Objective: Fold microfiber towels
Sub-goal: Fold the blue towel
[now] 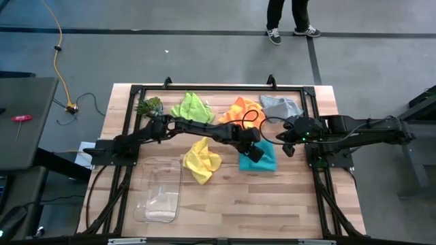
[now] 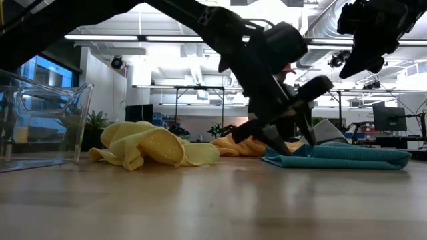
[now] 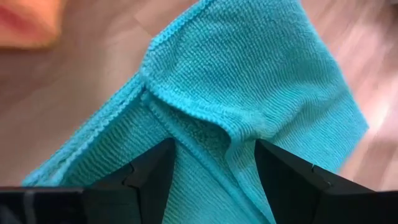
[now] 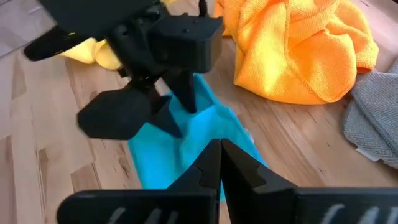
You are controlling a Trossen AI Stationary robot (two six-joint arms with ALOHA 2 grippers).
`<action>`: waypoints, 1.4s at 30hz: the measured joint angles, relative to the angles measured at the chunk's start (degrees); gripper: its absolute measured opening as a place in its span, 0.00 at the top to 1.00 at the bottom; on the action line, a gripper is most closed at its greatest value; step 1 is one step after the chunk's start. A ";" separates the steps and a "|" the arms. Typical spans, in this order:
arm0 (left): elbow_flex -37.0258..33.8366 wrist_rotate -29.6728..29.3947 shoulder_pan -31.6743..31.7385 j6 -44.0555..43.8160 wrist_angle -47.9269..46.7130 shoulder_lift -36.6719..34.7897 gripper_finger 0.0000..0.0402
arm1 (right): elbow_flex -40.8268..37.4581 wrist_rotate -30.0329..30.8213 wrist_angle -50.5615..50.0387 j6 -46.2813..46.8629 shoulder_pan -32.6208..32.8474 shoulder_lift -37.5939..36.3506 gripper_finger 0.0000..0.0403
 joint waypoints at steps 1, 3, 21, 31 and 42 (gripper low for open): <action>0.06 -0.02 -0.18 -0.75 0.23 0.32 0.47 | 0.00 0.00 0.00 0.00 0.00 0.00 1.00; 0.09 -0.31 -0.40 -1.51 0.35 0.49 0.47 | 0.00 0.00 0.00 0.00 0.01 0.00 1.00; -0.09 -1.75 -1.01 -3.28 6.79 0.51 0.59 | 0.00 1.62 1.36 0.00 0.01 0.01 1.00; -0.09 -3.71 -1.01 -0.84 6.96 0.51 0.65 | 0.00 1.69 1.36 0.00 0.02 0.00 1.00; -0.09 -4.58 -1.01 1.81 8.36 0.51 0.95 | 0.00 3.02 1.36 0.00 0.01 0.01 1.00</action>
